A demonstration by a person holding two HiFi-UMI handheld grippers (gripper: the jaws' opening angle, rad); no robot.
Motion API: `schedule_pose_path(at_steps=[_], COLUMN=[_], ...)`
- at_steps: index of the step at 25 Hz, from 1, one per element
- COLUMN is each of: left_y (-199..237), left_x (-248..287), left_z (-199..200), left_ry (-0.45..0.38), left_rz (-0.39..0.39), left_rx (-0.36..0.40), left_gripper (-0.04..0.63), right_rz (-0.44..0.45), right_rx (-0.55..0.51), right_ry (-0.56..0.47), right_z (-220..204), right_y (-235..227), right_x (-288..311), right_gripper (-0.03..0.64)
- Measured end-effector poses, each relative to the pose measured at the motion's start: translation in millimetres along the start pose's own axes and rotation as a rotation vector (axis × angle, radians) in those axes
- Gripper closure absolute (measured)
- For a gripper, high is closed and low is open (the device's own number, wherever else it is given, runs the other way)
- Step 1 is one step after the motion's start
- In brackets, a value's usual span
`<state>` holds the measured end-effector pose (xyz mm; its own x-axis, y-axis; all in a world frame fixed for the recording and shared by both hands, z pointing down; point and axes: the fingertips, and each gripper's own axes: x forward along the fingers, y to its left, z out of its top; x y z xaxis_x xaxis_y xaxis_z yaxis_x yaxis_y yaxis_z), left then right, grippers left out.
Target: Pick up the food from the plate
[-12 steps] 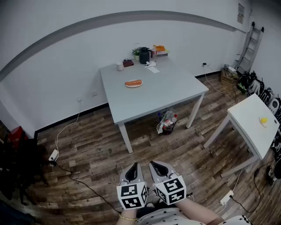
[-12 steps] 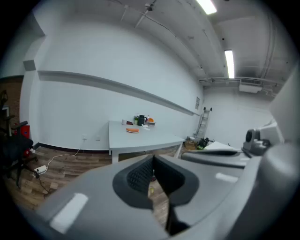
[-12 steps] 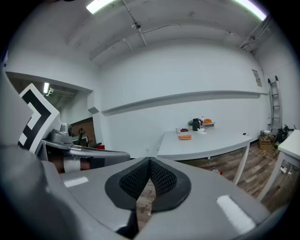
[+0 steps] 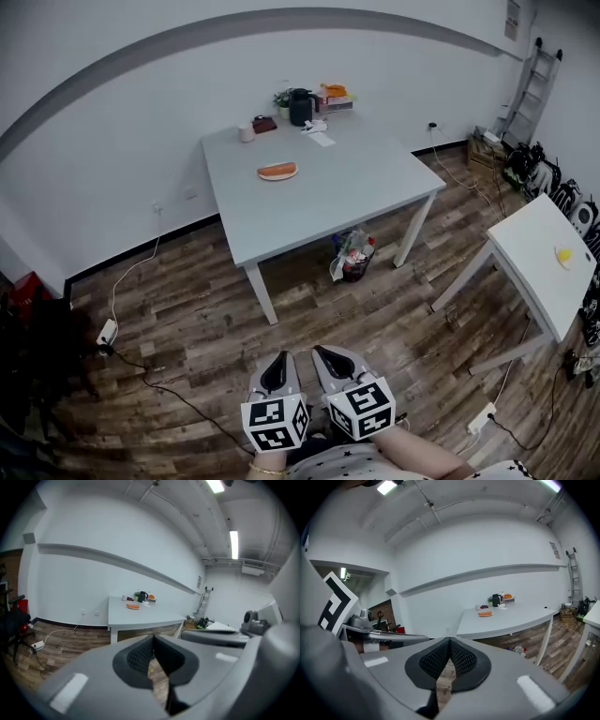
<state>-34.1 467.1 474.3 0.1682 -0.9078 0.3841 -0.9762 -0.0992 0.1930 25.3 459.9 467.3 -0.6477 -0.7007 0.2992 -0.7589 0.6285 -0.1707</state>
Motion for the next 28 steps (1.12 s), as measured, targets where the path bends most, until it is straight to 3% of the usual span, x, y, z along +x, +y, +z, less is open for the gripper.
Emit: schedule_pose_path(at_steps=[17,28], left_y=[25.3,55.1], left_x=[231.4,331.9], left_z=[125.0,164.0], left_ry=[-0.061,-0.039], left_rz=[0.049,0.083], left_rx=[-0.008,-0.003], left_gripper=[0.586,0.586], right_rz=[0.082,0.094], right_rx=[-0.103,-0.047], right_ry=[-0.023,0.001], right_z=[112.7,132.9], right_y=[-167.1,-242.6], right_x=[186.1,266.6], right_gripper=[0.623,0.623])
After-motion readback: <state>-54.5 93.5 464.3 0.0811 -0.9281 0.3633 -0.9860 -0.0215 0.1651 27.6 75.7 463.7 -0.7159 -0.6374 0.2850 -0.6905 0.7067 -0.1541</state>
